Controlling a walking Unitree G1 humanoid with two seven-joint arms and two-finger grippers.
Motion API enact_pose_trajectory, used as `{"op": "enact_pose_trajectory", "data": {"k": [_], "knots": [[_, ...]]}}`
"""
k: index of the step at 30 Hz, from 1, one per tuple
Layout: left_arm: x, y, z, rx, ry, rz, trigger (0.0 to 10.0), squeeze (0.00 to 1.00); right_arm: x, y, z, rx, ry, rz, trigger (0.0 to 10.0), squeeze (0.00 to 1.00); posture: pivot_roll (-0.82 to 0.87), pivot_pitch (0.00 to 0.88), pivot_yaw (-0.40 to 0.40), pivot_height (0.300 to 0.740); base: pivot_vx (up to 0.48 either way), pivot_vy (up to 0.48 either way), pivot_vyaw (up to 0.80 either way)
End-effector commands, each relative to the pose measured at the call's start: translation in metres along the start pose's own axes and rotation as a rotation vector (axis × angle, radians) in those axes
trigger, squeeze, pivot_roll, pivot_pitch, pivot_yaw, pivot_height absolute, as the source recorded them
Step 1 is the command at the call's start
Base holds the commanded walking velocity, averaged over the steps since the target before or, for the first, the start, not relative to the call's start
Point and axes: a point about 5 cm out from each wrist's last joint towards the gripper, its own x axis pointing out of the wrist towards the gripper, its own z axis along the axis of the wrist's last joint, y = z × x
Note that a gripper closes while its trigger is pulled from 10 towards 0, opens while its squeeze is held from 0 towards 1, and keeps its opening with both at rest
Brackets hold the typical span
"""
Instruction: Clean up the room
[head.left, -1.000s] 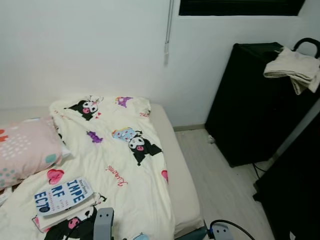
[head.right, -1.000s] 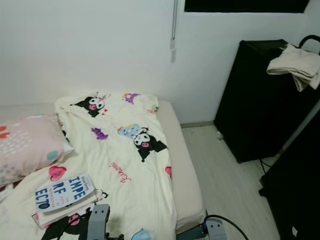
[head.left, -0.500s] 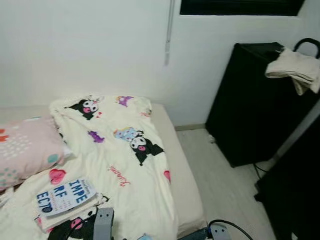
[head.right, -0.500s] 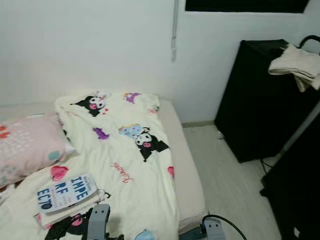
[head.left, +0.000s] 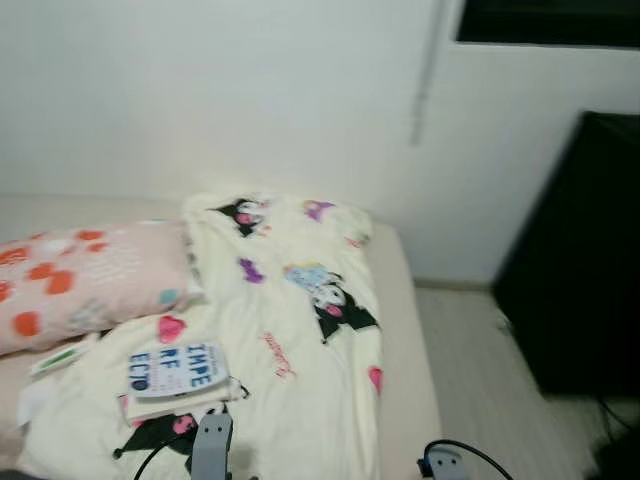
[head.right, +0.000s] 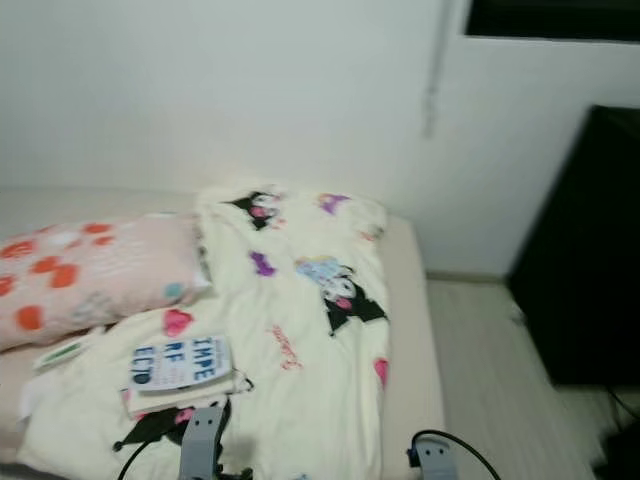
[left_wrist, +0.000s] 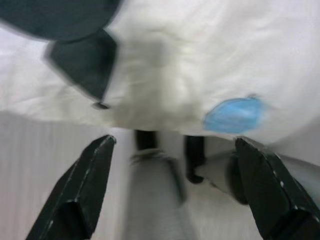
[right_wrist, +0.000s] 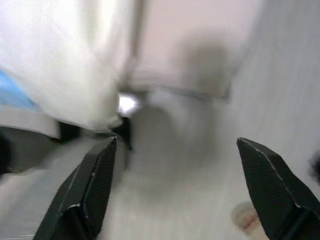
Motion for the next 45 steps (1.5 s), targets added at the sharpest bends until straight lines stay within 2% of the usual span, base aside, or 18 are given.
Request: {"op": "enact_pose_trajectory", "data": {"k": [1,11,35,45], "knots": [[0.001,-0.006,0.001,0.010,0.001,-0.016,10.0,0.00,-0.002,-0.003,-0.012,0.016,0.033,-0.007,10.0,0.00,-0.12,0.025,-0.019,0.740,0.000,-0.469,0.00],[0.001,-0.007,0.001,0.009,0.003,-0.017,10.0,0.00,-0.002,-0.004,-0.013,0.011,0.038,-0.008,10.0,0.00,-0.12,0.025,-0.023,0.740,0.000,-0.438,0.00],[0.001,-0.007,-0.005,-0.007,0.018,-0.008,10.0,0.00,-0.002,-0.004,-0.019,0.020,0.062,-0.007,10.0,0.00,-0.13,0.038,-0.020,0.740,0.000,0.000,0.00],[0.001,-0.005,-0.001,0.005,0.012,-0.006,10.0,0.00,-0.003,-0.002,-0.023,0.023,0.083,-0.003,10.0,0.00,-0.13,0.036,-0.011,0.740,0.000,0.000,-0.76]]}}
